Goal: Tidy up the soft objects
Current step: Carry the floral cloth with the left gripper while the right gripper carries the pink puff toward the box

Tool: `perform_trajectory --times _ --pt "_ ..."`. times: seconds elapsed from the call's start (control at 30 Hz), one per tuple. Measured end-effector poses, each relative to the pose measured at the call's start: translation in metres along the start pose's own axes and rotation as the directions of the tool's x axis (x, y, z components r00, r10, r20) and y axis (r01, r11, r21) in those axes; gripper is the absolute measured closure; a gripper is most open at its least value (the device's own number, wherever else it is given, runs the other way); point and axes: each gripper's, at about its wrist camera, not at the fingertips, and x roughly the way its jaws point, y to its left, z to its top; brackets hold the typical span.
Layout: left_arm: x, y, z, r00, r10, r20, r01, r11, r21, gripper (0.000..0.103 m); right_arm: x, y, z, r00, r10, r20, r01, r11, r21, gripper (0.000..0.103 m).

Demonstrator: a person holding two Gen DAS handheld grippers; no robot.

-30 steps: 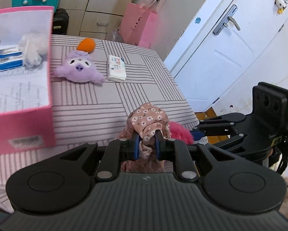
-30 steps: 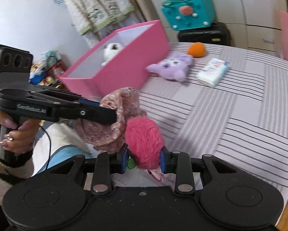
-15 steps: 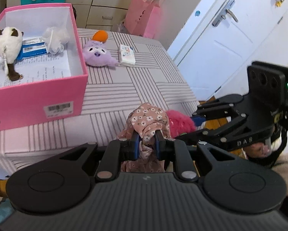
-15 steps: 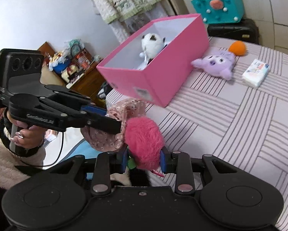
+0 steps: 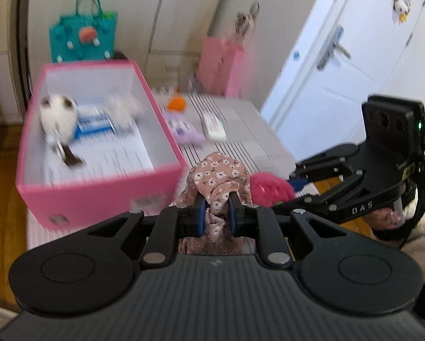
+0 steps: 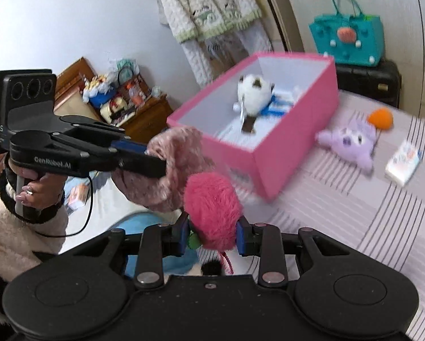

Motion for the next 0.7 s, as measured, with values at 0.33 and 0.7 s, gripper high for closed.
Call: perform_trajectory --times 0.33,0.7 --pt "-0.004 0.044 0.046 0.972 0.061 0.228 -0.056 0.998 -0.027 0.088 0.021 -0.001 0.068 0.985 -0.055 0.165 0.075 0.990 -0.121 0.066" --pt "0.076 0.108 0.079 0.977 0.169 0.130 -0.151 0.979 -0.138 0.088 0.104 -0.023 0.126 0.946 -0.278 0.168 0.315 0.911 -0.267 0.066"
